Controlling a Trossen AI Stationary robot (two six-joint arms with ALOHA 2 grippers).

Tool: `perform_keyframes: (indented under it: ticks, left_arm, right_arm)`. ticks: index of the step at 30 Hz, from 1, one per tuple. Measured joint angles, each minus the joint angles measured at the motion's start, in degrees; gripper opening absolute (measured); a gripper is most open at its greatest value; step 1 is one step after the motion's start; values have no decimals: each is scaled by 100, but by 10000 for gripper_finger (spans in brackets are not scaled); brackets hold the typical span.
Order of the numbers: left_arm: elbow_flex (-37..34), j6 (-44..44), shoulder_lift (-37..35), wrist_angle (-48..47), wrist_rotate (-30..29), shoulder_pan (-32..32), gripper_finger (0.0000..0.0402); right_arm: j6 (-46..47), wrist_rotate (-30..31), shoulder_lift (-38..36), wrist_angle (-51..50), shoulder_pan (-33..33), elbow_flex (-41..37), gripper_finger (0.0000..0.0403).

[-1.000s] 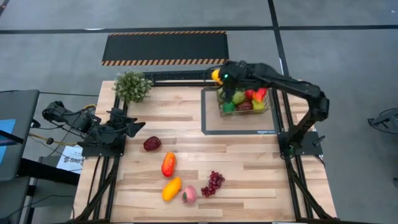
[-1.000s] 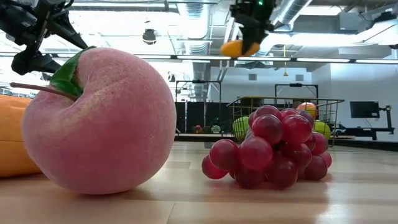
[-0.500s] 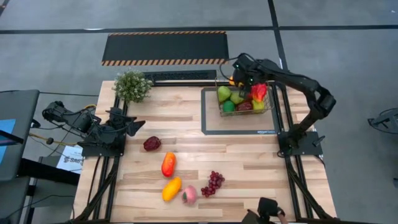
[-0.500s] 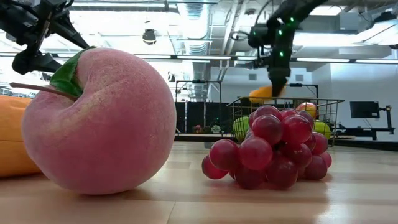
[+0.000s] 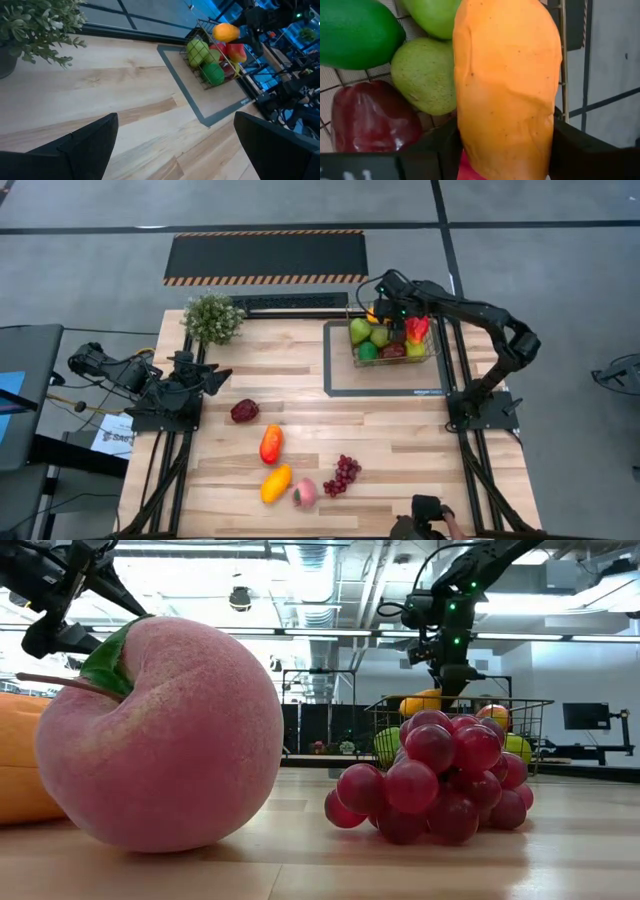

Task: Build produce basket
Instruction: Put the yellow mango into the gold wire basket, then put the grapes into the gold wire basket

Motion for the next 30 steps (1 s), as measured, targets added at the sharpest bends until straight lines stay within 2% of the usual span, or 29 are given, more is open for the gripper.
perform_keyframes:
  ticks: [10,17,22,26,30]
  left_arm:
    - [0,-2,0,2,26,0,385]
    - [0,-2,-2,2,54,0,385]
    - [0,-68,-1,4,133,0,385]
    - [0,-63,0,3,244,0,385]
    - [0,-59,-1,4,343,0,385]
  right_arm:
    - [-88,4,0,-6,-88,0,291]
    - [146,78,0,-108,-132,51,297]
    - [537,203,0,-630,97,598,297]
    - [1039,-249,-7,-960,494,1292,297]
    - [1848,-839,-7,-870,1058,1861,297]
